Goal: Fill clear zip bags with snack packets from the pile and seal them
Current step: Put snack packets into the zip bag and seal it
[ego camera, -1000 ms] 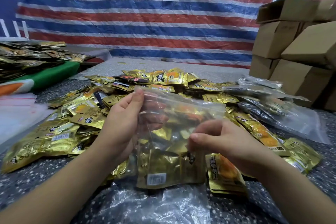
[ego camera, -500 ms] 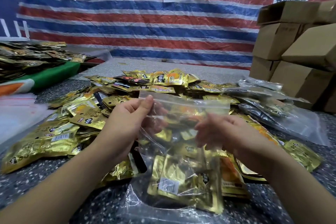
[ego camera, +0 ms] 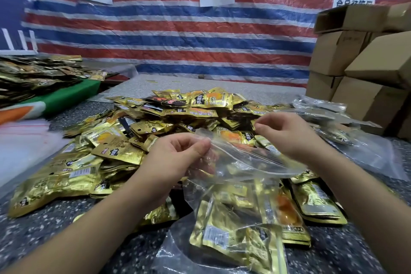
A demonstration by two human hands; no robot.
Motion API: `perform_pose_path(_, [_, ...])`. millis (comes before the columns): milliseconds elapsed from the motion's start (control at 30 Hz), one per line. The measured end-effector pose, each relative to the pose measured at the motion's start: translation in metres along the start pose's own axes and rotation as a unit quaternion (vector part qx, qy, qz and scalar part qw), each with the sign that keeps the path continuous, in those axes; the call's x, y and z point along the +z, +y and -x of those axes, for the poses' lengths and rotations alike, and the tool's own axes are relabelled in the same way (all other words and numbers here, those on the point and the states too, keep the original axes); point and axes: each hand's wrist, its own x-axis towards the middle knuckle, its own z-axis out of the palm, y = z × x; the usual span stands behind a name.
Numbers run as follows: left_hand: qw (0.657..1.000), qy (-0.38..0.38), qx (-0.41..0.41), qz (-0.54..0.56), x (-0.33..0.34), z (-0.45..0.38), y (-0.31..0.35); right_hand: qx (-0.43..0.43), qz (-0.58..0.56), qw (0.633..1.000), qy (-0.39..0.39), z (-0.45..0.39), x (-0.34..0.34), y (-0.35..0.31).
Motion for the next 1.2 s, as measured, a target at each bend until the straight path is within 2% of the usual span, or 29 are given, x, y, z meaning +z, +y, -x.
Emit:
perform_pose_path(200, [1.0,-0.014,-0.007,-0.019,0.001,0.002,0.0,-0.081,0.125,0.975,-0.165,-0.028,0.022,-0.033])
perform_pose_path(300, [0.999,-0.028,-0.01,-0.012,-0.001,0.002,0.0,-0.095,0.147,0.963,-0.207,-0.041,0.038,-0.042])
perform_pose_path(700, [0.998,-0.037,-0.028,0.041,-0.005,-0.001,-0.008,-0.073,0.122,0.957,-0.252,-0.055,0.073,-0.036])
perform_pose_path(933, [0.998,-0.05,-0.016,0.047,-0.011,-0.004,-0.013,-0.109,0.158,0.949,-0.249,-0.06,0.074,-0.041])
perform_pose_path(1033, [0.997,-0.051,-0.013,0.058,-0.011,-0.005,-0.014,-0.079,0.115,0.956,-0.26,-0.06,0.079,-0.051])
perform_pose_path(1200, [0.997,-0.051,-0.007,0.065,-0.011,-0.007,-0.016,-0.076,0.25,0.938,-0.229,-0.067,0.088,-0.063])
